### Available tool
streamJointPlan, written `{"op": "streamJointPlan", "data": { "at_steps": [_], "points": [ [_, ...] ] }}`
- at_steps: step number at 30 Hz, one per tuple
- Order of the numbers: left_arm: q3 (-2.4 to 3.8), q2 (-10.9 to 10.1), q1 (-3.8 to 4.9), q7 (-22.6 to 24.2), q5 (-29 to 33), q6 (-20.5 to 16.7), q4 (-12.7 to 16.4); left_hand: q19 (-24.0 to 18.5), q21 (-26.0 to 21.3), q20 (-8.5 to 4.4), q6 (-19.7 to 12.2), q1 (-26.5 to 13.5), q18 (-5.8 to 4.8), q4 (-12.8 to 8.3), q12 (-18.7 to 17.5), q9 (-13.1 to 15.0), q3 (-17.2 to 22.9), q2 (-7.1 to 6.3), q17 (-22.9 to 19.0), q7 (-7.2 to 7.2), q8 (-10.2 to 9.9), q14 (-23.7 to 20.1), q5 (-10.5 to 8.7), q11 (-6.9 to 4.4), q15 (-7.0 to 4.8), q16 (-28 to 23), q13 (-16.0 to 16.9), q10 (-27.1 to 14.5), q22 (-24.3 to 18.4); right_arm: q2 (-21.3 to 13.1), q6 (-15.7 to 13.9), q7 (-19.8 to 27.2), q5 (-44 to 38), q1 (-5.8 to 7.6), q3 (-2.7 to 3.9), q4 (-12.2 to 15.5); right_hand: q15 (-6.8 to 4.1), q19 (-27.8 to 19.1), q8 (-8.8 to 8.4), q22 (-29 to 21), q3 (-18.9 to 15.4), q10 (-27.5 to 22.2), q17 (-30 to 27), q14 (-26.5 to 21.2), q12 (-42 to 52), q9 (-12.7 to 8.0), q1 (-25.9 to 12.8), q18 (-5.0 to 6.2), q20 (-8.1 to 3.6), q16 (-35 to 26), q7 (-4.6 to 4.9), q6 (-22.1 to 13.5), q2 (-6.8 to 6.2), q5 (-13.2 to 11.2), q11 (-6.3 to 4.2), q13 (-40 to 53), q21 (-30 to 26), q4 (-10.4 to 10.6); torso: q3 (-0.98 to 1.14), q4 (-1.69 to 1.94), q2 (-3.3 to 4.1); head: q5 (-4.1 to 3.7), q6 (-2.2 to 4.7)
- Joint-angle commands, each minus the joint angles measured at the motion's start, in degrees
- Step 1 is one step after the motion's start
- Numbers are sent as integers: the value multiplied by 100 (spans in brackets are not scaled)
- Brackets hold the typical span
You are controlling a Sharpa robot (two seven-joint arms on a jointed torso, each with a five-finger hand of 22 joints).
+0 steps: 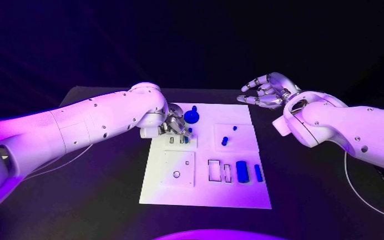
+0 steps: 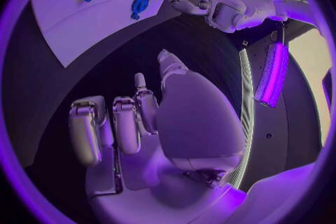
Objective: Assemble the parts on the task board
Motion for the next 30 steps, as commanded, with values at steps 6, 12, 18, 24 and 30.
{"op": "streamJointPlan", "data": {
  "at_steps": [6,12,18,24,30],
  "points": [
    [-3,25,3,0,122,136,-33,26,35,3,11,345,-77,-18,-30,62,289,123,1450,-36,-51,586,-9,-35,-31,44,14,-23,8,6,103,6,-61,0,2,-2,-25,600,41,1506,-1,-28,822,442,-16,1,5,-82,-38,-14,-3,-35,93,39,-9,485,25,1,1,1,2,-5,-18],
    [-4,6,2,5,290,76,-37,25,37,-51,64,782,-77,-172,-51,341,1032,138,1443,-125,93,584,-8,-120,-110,40,34,9,18,11,123,-6,-65,0,2,-17,-24,600,69,1506,27,-30,820,441,-17,1,29,-82,-36,-17,-1,-52,108,157,-8,482,25,-6,-2,3,-2,-11,-33],
    [-4,-11,2,11,462,23,-32,27,35,-81,-107,609,-80,-760,-256,958,2690,-134,1421,-134,342,576,-12,-146,-131,29,-217,-43,38,19,148,-16,-66,0,1,-38,-23,600,83,1506,38,-29,821,441,-15,1,34,-82,-35,-17,0,-61,107,222,-8,482,25,-6,0,4,-3,-6,-38],
    [-2,-87,0,19,606,-82,32,22,32,-80,-91,338,-78,-1038,-259,1188,3151,-218,1412,-147,433,573,1,-150,-137,25,-210,-14,38,17,163,-19,-67,-1,1,-51,-23,600,86,1506,40,-31,817,441,-18,1,33,-82,-35,-18,0,-62,107,233,-8,480,25,-5,0,9,-3,-2,-39],
    [27,-282,-3,33,680,-369,217,18,28,-88,-69,234,-76,-1159,-216,1276,3317,-249,1404,-159,471,571,13,-163,-148,21,-147,42,30,0,175,-16,-66,-1,0,-52,-23,600,86,1506,40,-31,817,441,-18,1,33,-82,-35,-18,0,-62,107,233,-8,480,25,-5,1,20,-8,-7,-36]
  ]
}}
